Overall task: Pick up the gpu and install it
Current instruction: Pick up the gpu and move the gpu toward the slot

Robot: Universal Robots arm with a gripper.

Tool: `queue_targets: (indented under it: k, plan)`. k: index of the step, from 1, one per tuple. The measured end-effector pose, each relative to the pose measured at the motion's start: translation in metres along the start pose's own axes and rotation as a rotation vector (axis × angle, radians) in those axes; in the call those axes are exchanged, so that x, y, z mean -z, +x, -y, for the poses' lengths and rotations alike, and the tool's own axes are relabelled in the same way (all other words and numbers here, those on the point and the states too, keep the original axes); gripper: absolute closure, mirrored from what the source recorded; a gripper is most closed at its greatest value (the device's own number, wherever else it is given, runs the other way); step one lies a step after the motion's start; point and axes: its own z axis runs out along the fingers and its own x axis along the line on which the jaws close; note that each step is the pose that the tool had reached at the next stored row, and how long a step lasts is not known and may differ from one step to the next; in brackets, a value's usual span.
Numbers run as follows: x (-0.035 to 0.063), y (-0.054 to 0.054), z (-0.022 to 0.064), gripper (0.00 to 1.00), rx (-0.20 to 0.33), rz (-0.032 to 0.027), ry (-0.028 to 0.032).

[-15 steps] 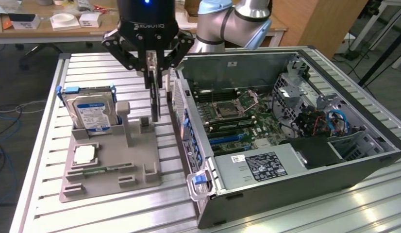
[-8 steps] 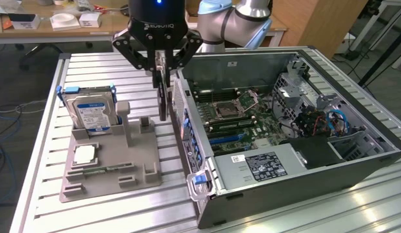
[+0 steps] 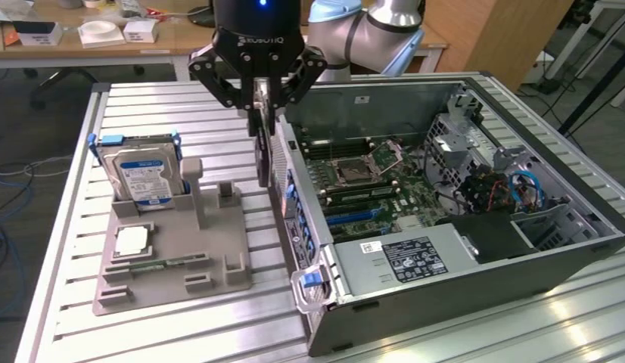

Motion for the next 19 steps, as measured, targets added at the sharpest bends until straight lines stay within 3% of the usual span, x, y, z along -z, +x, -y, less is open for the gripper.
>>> queue_targets:
  k: [19]
  plan:
    - [-0.0004, -0.013, -0.0010, 0.74, 0.000, 0.0000, 0.0000]
